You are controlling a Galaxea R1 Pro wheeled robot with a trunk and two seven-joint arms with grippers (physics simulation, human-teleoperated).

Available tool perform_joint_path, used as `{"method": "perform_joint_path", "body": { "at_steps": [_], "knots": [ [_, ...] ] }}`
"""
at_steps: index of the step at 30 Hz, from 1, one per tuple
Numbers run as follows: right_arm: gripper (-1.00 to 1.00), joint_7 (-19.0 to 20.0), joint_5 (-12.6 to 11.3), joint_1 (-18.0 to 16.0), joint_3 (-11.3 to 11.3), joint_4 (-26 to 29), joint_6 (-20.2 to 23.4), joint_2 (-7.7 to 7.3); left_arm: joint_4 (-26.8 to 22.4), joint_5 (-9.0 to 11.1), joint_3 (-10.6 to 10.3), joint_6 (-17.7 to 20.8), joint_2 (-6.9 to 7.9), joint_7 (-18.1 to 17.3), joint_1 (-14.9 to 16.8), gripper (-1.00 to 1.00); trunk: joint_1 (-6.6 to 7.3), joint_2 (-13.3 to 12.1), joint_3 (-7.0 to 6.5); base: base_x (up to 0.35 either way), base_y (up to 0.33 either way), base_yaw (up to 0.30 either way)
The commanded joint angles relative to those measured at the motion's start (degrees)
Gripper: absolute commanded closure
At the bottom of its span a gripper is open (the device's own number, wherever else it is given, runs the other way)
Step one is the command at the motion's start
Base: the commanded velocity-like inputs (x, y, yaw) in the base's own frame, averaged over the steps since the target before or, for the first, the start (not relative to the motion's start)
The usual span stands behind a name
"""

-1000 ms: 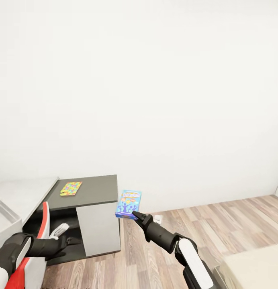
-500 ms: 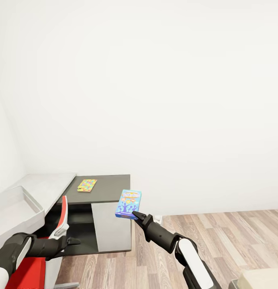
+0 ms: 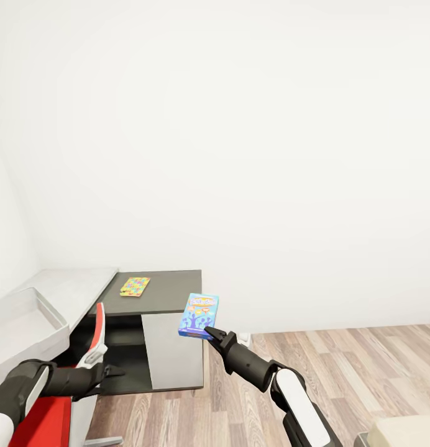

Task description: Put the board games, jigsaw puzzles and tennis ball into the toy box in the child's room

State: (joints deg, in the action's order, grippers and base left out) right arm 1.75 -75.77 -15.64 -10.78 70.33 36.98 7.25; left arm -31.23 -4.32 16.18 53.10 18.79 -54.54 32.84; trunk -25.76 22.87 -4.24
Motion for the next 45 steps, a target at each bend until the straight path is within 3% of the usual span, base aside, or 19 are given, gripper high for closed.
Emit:
{"method": "perform_joint_path", "body": {
  "at_steps": [1,5,7,8,10,15,21,26,45],
  "knots": [
    [1.0,0.2,0.1,0.0,0.1,0.0,0.2,0.03,-0.1,-0.4,0.4,0.4,0.19,-1.6,0.0,-1.0,-0.02,0.0,0.03,0.0,0.0,0.0],
    [1.0,0.2,0.1,0.0,0.1,0.0,0.2,0.04,-0.4,-0.2,0.4,0.3,2.06,-8.8,0.0,-1.0,-0.02,0.0,0.03,0.0,0.0,0.0],
    [1.0,0.2,0.1,0.0,0.1,0.0,0.2,0.04,-1.4,-0.6,0.1,-0.2,3.79,-14.9,0.0,-1.0,-0.02,0.0,0.03,0.0,0.0,0.0],
    [1.0,0.2,0.1,0.0,0.1,0.0,0.2,0.04,-1.6,-0.6,0.1,-0.4,4.26,-16.4,-0.1,-1.0,-0.02,0.0,0.03,0.0,0.0,0.0],
    [1.0,0.2,0.1,0.0,0.1,0.0,0.2,0.04,-2.3,-0.8,0.0,-0.7,6.6,-20.9,-0.1,-1.0,-0.02,0.0,0.03,0.0,0.0,0.0],
    [1.0,0.2,0.1,0.0,0.1,-0.1,0.2,0.04,-2.7,-0.8,-0.1,-0.9,11.77,-26.7,-0.1,-1.0,-0.02,0.0,0.03,0.0,0.0,0.0],
    [1.0,0.2,0.1,0.0,0.1,-0.1,0.2,0.04,-2.8,-0.8,-0.1,-1.1,15.15,-34.3,-0.2,-1.0,-0.02,0.0,0.03,0.0,0.0,0.0],
    [1.0,0.2,0.1,0.0,0.1,0.0,0.2,0.06,-2.8,-0.9,-0.1,-2.2,16.0,-35.5,-0.3,-1.0,-0.02,0.0,-0.04,0.0,0.0,0.041],
    [1.0,0.2,0.1,0.0,0.1,0.0,0.2,0.04,-2.6,-0.9,-0.1,-3.4,15.44,-35.5,-0.3,-1.0,-0.02,0.0,-0.74,0.0,0.0,0.191]
  ]
}}
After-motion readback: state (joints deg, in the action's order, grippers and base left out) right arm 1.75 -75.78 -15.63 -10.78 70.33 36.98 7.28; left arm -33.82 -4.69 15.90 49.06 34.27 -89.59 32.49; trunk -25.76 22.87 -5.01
